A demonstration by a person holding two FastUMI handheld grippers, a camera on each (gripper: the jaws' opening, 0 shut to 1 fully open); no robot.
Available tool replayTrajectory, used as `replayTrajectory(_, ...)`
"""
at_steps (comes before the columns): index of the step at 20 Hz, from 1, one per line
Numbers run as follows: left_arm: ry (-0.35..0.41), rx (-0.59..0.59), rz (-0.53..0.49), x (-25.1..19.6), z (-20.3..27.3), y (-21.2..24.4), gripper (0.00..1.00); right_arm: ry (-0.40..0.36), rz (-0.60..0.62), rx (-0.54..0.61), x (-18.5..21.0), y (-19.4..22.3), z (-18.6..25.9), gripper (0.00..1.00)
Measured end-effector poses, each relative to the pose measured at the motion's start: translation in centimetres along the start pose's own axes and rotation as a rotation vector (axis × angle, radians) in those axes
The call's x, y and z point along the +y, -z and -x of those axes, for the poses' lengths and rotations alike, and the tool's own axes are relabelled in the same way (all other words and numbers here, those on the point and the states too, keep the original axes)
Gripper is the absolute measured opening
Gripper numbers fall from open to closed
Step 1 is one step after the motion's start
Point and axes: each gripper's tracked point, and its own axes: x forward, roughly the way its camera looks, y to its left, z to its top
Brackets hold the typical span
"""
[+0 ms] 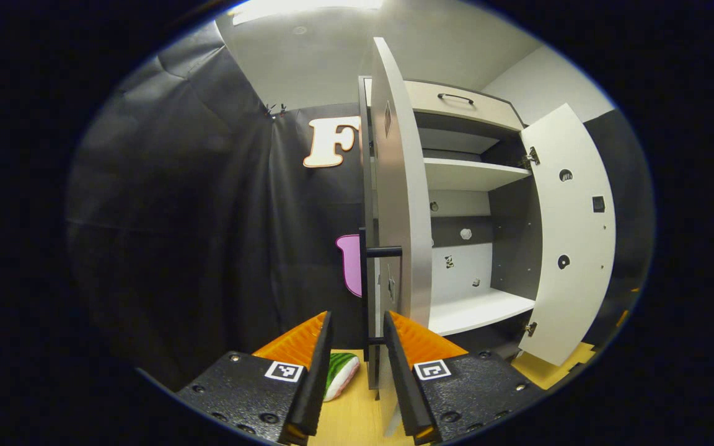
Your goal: Open the right door of the double-door shoe cabinet with the right hand, and open the left door with the left hand.
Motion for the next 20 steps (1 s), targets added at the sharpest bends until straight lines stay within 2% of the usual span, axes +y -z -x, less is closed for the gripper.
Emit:
replayTrajectory(3,-0.014,0.004,-0.011,-0.3,1.0,0.0,0.59,0.003,0.002,-0.003,-0.2,-0.2,0.0,0.97)
replayTrajectory(6,-0.021,-0.002,0.027,-1.0,2.2,-0.3,0.71,0.007,-0.002,-0.009,-0.6,-0.5,0.1,0.97)
replayTrajectory(9,-0.012,-0.004,0.041,-2.0,2.9,-0.3,0.75,0.019,-0.012,-0.012,-1.1,-0.6,0.2,1.0)
replayTrajectory(10,-0.014,-0.001,0.044,-2.3,3.2,-0.2,0.84,0.023,-0.019,-0.01,-1.4,-0.6,0.2,0.97)
replayTrajectory(13,-0.036,0.009,0.041,-3.0,3.9,0.1,0.95,0.04,-0.028,-0.007,-2.2,-0.6,0.1,1.0)
replayTrajectory(14,-0.038,0.01,0.044,-3.4,4.1,0.2,0.96,0.045,-0.028,-0.005,-2.5,-0.6,0.1,1.0)
replayTrajectory(16,-0.047,0.01,0.068,-4.2,4.7,0.4,0.94,0.054,-0.025,-0.001,-3.1,-0.5,0.0,1.0)
replayTrajectory(17,-0.054,0.021,0.064,-4.6,4.8,0.8,0.96,0.056,-0.024,-0.001,-3.2,-0.5,-0.1,1.0)
replayTrajectory(18,-0.062,0.022,0.064,-4.9,5.1,0.9,0.96,0.057,-0.023,-0.001,-3.4,-0.5,0.0,0.97)
replayTrajectory(20,-0.044,-0.007,0.063,-6.6,5.6,0.2,0.94,0.062,-0.016,0.002,-3.9,-0.5,0.0,1.0)
